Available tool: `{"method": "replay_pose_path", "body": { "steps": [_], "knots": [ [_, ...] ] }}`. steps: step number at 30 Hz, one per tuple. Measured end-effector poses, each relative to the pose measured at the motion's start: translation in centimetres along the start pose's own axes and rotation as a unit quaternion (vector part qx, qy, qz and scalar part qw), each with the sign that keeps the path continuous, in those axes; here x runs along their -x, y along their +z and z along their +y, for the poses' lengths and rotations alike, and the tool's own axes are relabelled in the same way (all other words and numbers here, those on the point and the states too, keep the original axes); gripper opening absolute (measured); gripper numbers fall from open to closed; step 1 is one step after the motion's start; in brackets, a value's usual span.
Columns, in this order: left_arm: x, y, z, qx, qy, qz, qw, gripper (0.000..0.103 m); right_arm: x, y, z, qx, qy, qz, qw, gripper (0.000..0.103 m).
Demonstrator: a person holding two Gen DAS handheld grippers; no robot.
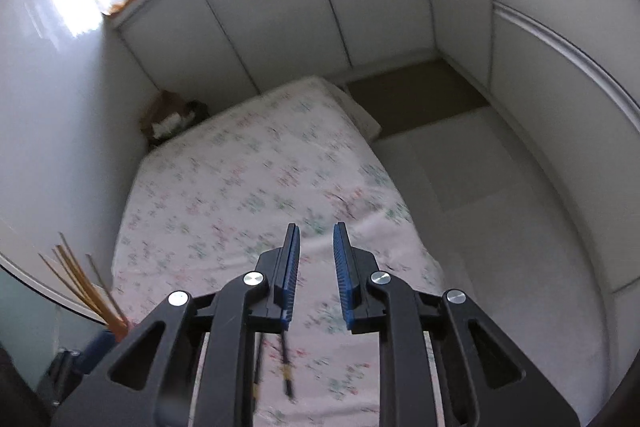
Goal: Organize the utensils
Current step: 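Move both open tools down to the last black chopsticks, then close the left tool on a black chopstick while the right tool grasps the other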
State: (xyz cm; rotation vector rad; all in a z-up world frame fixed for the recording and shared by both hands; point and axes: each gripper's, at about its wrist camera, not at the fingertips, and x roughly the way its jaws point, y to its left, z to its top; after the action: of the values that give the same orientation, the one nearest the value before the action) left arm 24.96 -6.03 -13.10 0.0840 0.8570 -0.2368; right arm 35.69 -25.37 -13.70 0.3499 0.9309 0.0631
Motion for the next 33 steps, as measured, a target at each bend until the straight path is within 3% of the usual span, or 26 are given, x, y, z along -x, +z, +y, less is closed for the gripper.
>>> {"method": "replay_pose_path", "body": {
  "steps": [8, 15, 18, 24, 26, 27, 30, 33],
  "knots": [
    [-6.8, -1.7, -0.9, 0.005, -0.012, 0.101, 0.9948, 0.051, -0.8, -0.2, -1.8, -0.01, 0.008, 0.028, 1.0, 0.019],
    [-11.0, -2.8, -0.1, 0.029, -0.006, 0.165, 0.9858, 0.027, -1.6, -0.6, -1.5, -0.013, 0.019, 0.046, 0.999, 0.019],
    [-12.3, -2.7, 0.6, 0.043, -0.015, 0.179, 0.9828, 0.019, -2.1, -0.7, -1.3, -0.01, 0.019, 0.055, 0.998, 0.019],
    [-14.8, -2.6, 0.8, 0.043, -0.016, 0.207, 0.9773, 0.017, -2.9, -1.0, -1.0, -0.007, 0.014, 0.068, 0.998, 0.019],
    [-14.9, -2.6, 0.4, 0.031, -0.01, 0.202, 0.9789, 0.016, -3.2, -1.1, -0.8, -0.004, 0.017, 0.071, 0.997, 0.019],
    [-14.9, -2.6, 0.3, 0.028, -0.011, 0.201, 0.9792, 0.005, -3.4, -1.2, -0.7, -0.002, 0.018, 0.074, 0.997, 0.019],
    [-14.5, -2.6, 0.2, 0.026, -0.024, 0.198, 0.9795, 0.005, -4.4, -1.4, -0.6, 0.004, 0.008, 0.087, 0.996, 0.019],
    [-12.4, -2.1, 0.2, 0.035, -0.044, 0.17, 0.9838, 0.005, -6.0, -1.7, -0.8, 0.012, -0.006, 0.109, 0.994, 0.019]
  ]
}}
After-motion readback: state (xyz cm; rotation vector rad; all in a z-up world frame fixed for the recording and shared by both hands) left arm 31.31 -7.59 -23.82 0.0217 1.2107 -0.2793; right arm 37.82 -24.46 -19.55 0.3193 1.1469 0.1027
